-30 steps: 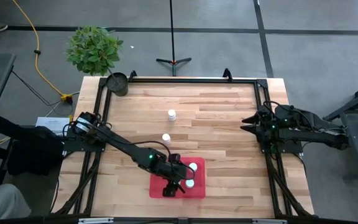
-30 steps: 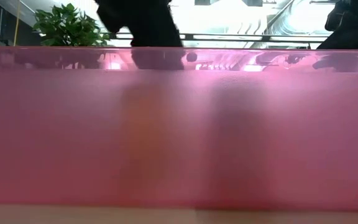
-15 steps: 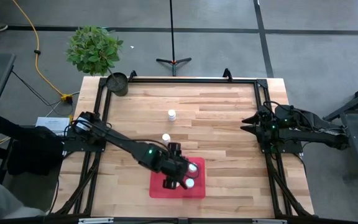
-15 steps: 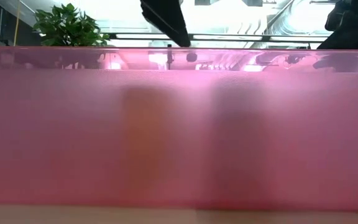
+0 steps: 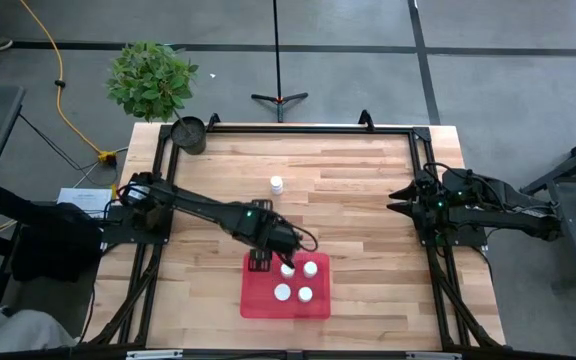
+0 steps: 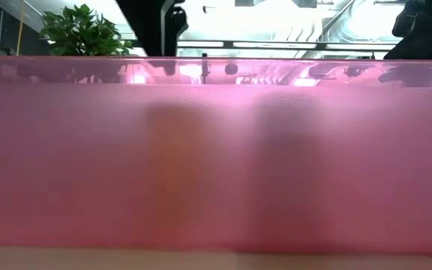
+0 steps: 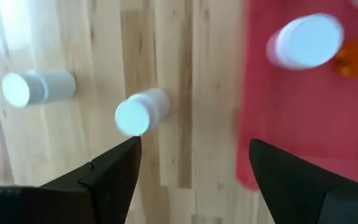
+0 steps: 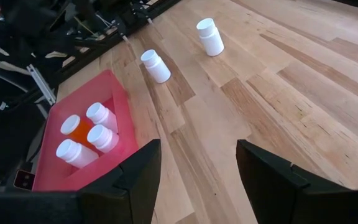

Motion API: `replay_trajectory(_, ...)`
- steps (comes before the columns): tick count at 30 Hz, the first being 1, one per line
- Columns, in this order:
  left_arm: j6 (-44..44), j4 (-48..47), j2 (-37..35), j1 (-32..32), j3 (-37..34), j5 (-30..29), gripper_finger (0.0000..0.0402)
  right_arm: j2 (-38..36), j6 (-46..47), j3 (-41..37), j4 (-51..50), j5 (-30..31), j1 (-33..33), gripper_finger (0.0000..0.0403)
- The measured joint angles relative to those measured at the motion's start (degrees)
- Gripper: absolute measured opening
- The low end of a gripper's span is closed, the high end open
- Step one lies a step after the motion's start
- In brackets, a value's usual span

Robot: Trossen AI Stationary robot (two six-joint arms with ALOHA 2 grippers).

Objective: Pick and place pill bottles into a basket
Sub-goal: Put the white pill bottle into the bin

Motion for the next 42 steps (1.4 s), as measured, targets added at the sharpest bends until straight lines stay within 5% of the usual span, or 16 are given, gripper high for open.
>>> replay_trajectory(9,3.4,-6.5,-1.2,4.5,0.0,1.6,0.033,0.0,-0.2,0.0,0.0,-0.3,0.0,0.0199)
replay_trajectory(16,1.8,-2.9,-10.7,9.5,-3.4,1.7,0.033,0.0,-0.4,0.0,0.1,-0.7,0.0,0.0199)
replay_trajectory(33,-11.4,17.1,-42.2,15.2,-34.8,1.5,0.033,0.0,-0.4,0.0,0.0,-0.7,0.0,0.0199)
replay_trajectory(42,-7.3,23.2,-44.3,15.2,-42.1,1.8,0.033,0.0,-0.4,0.0,0.0,-0.3,0.0,0.0199)
